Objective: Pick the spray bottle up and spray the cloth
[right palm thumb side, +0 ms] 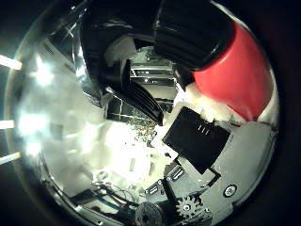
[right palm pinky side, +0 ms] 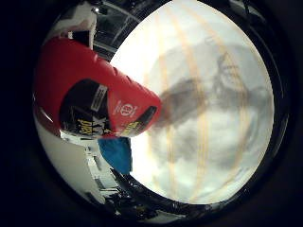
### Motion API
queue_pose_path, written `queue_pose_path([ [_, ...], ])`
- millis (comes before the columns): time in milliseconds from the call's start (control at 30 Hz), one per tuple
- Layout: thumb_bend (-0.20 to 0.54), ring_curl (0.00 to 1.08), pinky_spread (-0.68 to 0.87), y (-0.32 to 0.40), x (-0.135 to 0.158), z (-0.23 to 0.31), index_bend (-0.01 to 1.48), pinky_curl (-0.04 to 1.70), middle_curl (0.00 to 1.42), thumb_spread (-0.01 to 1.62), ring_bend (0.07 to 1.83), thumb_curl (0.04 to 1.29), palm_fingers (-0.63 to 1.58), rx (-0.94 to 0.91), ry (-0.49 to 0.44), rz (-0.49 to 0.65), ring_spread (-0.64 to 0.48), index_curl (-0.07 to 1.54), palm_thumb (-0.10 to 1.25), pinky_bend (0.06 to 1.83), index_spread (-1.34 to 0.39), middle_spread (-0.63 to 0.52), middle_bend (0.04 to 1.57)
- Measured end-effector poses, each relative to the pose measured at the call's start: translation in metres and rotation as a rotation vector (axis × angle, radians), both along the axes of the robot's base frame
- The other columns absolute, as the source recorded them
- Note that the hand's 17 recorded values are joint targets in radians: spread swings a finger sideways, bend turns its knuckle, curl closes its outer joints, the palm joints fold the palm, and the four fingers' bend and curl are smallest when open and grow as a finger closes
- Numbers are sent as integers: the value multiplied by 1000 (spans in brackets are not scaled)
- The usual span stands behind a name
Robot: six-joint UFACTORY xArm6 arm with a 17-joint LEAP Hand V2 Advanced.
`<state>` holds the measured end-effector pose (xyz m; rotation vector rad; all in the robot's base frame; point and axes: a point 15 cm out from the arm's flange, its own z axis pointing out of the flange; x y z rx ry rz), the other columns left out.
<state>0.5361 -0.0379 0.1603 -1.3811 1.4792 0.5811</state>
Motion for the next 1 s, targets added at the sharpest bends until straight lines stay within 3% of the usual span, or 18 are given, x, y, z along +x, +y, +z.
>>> queue_pose_path([
  [500, -12, 672, -135, 53, 6, 75, 1146, 1269, 675, 873, 1478, 752, 1133, -162, -135, 123, -182, 806, 1076, 1127, -225, -100, 1418],
  [1000, -14, 682, -131, 108, -24, 104, 1140, 1391, 669, 860, 1464, 811, 1143, -509, -56, 279, -184, 809, 1062, 1062, -227, -99, 1419],
])
